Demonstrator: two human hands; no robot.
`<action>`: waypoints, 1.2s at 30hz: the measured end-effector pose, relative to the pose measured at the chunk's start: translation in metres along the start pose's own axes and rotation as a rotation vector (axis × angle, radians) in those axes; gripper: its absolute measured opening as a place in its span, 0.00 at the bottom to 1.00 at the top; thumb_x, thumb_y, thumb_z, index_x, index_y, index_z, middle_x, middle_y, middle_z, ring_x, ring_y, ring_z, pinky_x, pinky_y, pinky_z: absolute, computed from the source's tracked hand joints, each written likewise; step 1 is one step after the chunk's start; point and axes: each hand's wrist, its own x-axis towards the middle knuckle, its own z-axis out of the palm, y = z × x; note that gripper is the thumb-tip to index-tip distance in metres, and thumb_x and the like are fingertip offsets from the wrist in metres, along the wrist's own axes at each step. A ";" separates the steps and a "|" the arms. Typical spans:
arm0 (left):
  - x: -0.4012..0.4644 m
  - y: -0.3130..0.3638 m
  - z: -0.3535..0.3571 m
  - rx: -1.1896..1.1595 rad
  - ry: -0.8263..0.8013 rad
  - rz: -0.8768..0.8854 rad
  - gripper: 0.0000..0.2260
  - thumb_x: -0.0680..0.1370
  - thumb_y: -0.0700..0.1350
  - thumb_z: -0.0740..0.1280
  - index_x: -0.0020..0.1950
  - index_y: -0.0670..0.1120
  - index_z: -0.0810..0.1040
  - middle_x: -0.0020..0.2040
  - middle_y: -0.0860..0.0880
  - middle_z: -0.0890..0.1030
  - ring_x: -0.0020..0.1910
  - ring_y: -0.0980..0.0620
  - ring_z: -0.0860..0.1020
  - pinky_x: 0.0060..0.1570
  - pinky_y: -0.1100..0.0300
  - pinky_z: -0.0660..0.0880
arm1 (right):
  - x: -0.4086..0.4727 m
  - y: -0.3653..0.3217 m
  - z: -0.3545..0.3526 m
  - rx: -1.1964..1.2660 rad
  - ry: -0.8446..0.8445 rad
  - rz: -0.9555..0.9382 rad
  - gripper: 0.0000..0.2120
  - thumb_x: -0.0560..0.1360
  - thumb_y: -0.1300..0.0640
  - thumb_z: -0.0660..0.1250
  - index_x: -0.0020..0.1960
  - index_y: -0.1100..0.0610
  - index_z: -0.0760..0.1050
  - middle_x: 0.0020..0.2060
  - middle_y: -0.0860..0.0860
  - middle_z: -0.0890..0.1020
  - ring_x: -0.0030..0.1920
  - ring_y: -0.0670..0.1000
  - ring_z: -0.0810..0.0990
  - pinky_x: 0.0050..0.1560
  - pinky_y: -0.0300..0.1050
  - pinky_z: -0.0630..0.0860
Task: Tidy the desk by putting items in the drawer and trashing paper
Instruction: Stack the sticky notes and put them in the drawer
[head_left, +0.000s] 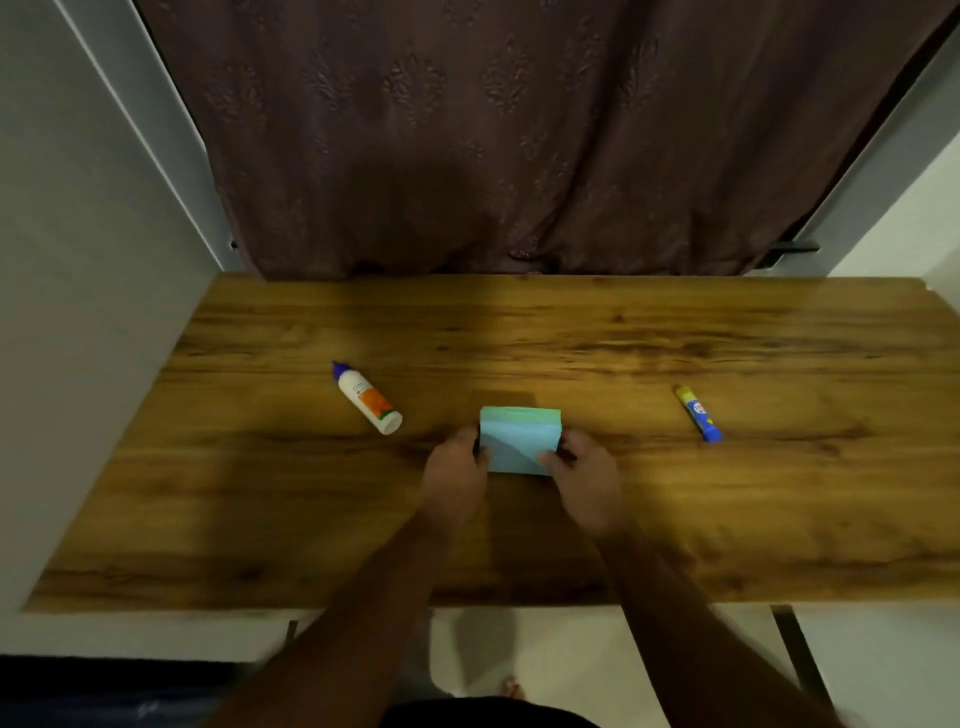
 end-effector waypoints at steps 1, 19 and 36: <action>-0.001 0.001 -0.002 -0.024 0.001 -0.017 0.16 0.81 0.47 0.63 0.68 0.46 0.71 0.63 0.47 0.77 0.62 0.48 0.76 0.56 0.55 0.76 | -0.001 0.000 -0.001 0.006 0.002 0.005 0.16 0.77 0.52 0.68 0.63 0.54 0.76 0.56 0.50 0.82 0.52 0.46 0.79 0.48 0.43 0.78; -0.028 -0.009 0.015 -0.123 0.119 -0.192 0.11 0.77 0.49 0.68 0.56 0.45 0.83 0.52 0.47 0.84 0.48 0.50 0.81 0.49 0.51 0.80 | -0.014 0.003 -0.001 -0.003 -0.038 0.212 0.15 0.76 0.54 0.70 0.61 0.56 0.78 0.56 0.53 0.82 0.51 0.50 0.80 0.50 0.46 0.78; -0.163 -0.081 -0.020 -1.057 -0.061 -0.723 0.17 0.82 0.55 0.58 0.48 0.43 0.78 0.42 0.45 0.83 0.42 0.47 0.82 0.40 0.54 0.78 | -0.178 -0.007 0.083 0.638 -0.208 0.526 0.18 0.80 0.47 0.61 0.44 0.61 0.78 0.31 0.54 0.80 0.32 0.53 0.78 0.31 0.43 0.73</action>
